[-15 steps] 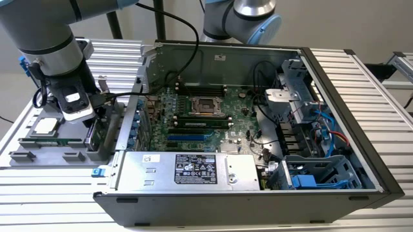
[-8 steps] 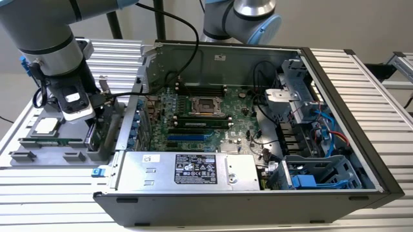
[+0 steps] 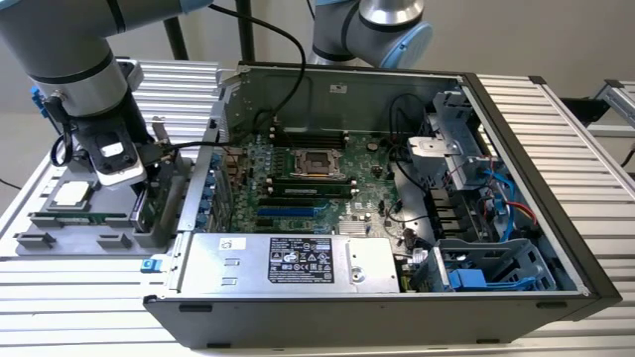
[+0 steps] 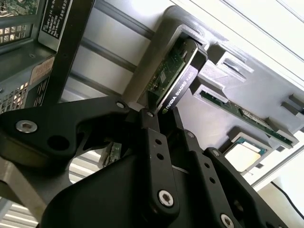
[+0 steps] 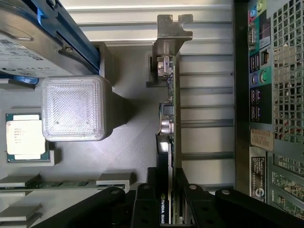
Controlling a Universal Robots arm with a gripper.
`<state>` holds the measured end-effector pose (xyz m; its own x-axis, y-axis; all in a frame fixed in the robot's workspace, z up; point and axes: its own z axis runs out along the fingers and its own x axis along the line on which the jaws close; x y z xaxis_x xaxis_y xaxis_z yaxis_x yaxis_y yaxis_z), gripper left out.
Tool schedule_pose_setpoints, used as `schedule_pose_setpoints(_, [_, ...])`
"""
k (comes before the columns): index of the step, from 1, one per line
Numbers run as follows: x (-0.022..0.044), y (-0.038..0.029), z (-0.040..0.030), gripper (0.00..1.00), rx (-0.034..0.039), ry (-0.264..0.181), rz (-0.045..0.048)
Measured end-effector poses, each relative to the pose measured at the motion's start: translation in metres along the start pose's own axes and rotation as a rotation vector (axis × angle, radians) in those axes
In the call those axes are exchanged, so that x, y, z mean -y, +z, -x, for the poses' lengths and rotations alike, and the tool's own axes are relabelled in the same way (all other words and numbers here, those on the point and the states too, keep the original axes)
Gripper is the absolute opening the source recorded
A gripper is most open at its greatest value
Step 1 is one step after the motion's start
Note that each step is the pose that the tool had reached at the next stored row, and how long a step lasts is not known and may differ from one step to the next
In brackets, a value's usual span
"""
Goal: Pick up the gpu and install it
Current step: 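Pick up the gpu and move the gpu toward the slot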
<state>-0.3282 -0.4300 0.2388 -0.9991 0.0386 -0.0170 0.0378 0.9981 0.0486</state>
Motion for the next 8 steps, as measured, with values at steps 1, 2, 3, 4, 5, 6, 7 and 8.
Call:
schedule_pose_setpoints(1, [0.0000, -0.0007, 0.0000, 0.00, -0.0001, 0.000, -0.0001])
schedule_pose_setpoints(2, [0.0000, -0.0015, 0.0000, 0.00, -0.0001, 0.000, -0.0001])
schedule_pose_setpoints(3, [-0.0001, -0.0023, 0.0000, 0.00, -0.0001, 0.000, 0.0000])
schedule_pose_setpoints(4, [-0.0001, -0.0031, 0.0000, 0.00, -0.0001, 0.000, 0.0000])
schedule_pose_setpoints(5, [-0.0002, -0.0039, 0.0000, 0.00, -0.0001, 0.000, 0.0000])
schedule_pose_setpoints(6, [-0.0002, -0.0048, 0.0000, 0.00, 0.0000, 0.000, 0.0000])
schedule_pose_setpoints(7, [-0.0002, -0.0059, 0.0000, 0.00, -0.0001, 0.000, -0.0001])
schedule_pose_setpoints(8, [-0.0003, -0.0070, 0.0001, 0.00, 0.0000, 0.000, 0.0000])
